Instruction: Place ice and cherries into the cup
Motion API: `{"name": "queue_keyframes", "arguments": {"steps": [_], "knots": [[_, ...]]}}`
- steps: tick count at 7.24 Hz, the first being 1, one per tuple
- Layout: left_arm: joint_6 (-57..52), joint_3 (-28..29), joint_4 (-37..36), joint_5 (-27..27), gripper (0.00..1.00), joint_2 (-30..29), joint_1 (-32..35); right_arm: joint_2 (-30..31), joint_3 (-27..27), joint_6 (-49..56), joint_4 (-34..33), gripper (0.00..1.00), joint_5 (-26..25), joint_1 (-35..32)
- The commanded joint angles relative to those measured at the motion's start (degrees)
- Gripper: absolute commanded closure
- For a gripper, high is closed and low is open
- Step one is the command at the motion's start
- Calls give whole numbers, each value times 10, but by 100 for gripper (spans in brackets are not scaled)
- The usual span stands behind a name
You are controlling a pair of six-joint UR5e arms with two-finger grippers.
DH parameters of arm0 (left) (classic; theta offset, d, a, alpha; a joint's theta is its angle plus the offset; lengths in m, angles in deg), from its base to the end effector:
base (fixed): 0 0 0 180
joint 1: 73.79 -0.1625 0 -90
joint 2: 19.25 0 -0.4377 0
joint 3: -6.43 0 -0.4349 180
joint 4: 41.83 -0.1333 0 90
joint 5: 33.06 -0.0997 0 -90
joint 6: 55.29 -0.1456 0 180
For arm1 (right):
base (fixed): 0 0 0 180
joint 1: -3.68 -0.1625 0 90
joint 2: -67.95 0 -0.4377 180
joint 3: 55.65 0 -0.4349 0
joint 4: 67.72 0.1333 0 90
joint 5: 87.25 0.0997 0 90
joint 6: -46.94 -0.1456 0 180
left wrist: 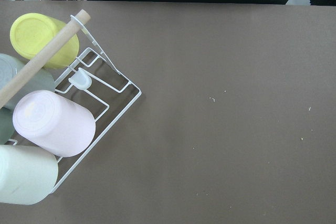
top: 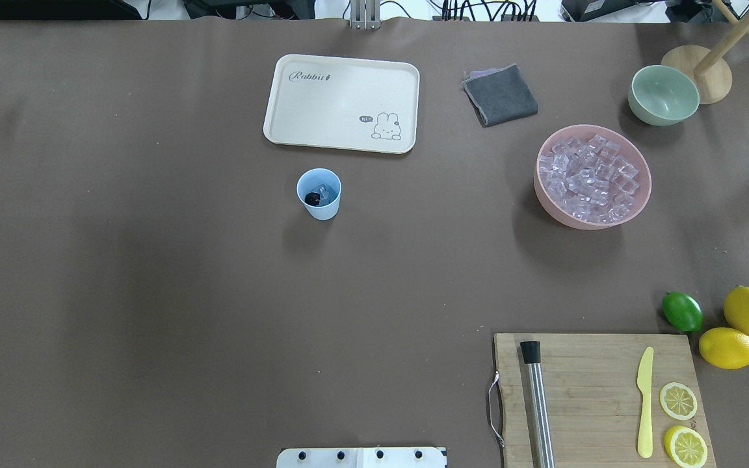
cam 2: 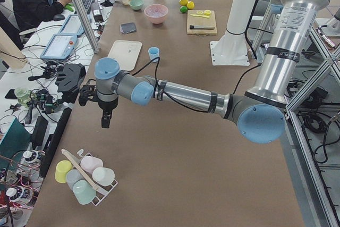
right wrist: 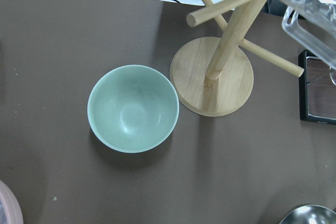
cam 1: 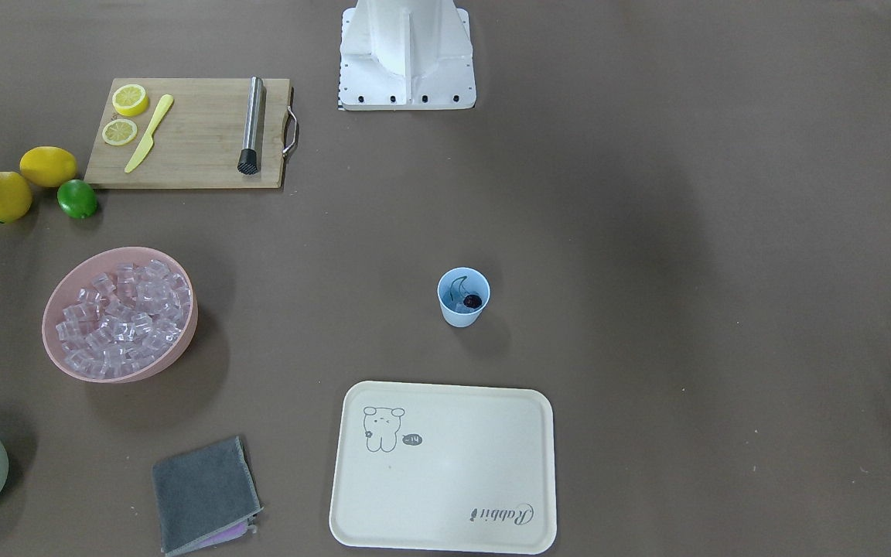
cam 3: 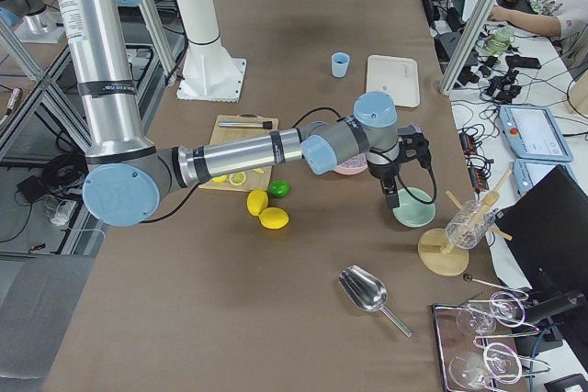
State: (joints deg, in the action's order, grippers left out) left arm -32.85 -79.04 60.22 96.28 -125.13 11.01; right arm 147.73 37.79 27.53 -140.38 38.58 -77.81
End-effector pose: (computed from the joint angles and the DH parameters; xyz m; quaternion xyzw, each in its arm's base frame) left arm 0.0210 -0.6833 0.5617 0.1067 0.3657 -0.0707 0.9219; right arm -0.0481 -0.6465 0.5404 0.1753 -0.3490 0.0053 0.9206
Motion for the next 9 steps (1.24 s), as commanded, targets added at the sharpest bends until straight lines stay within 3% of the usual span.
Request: {"name": "queue_keyframes", "arguments": {"steps": [1,9], "knots": [[6,5,2,-1,2,-5,5,-9,0,0,0,0,-2,0],[7,6,-5,-2,3,15,31,-10,13,1,-3,0,10,2]]}}
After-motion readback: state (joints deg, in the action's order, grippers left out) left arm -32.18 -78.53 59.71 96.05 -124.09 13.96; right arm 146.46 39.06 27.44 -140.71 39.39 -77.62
